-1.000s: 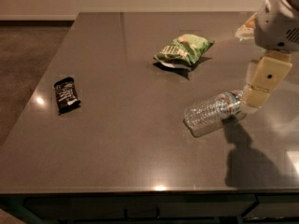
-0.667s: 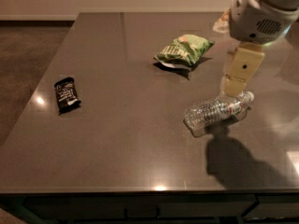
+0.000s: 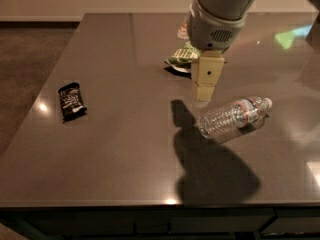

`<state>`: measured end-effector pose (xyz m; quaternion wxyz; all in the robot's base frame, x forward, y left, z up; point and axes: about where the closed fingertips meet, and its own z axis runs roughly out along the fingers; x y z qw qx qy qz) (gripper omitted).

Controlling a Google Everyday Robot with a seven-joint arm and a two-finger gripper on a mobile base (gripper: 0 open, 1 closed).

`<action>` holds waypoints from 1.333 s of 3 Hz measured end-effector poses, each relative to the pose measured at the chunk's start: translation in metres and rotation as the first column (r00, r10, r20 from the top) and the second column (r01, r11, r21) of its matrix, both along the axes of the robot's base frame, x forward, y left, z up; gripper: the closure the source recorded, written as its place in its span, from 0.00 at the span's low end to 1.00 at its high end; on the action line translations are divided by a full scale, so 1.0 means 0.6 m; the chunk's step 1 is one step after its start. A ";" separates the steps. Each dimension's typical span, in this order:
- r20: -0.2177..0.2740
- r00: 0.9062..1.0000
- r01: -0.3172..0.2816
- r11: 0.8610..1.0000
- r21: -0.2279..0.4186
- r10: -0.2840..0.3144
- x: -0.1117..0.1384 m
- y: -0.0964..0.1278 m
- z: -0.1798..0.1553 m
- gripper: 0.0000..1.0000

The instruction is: Move rxbar chocolate near green jalapeno chip bag

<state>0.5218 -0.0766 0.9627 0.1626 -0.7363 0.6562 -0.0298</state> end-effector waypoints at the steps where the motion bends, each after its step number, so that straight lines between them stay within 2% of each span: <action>1: 0.001 0.992 -0.124 0.992 -0.025 0.124 0.029 0.056 -0.022 0.00; 2: -0.027 0.956 -0.294 0.954 -0.053 0.293 0.057 0.121 -0.039 0.00; 3: -0.050 0.908 -0.419 0.905 -0.071 0.416 0.061 0.166 -0.050 0.00; 4: -0.063 0.837 -0.547 0.832 -0.094 0.543 0.059 0.211 -0.068 0.00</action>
Offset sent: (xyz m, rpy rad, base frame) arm 0.0460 0.0949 -0.0299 -0.0898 0.0450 0.4243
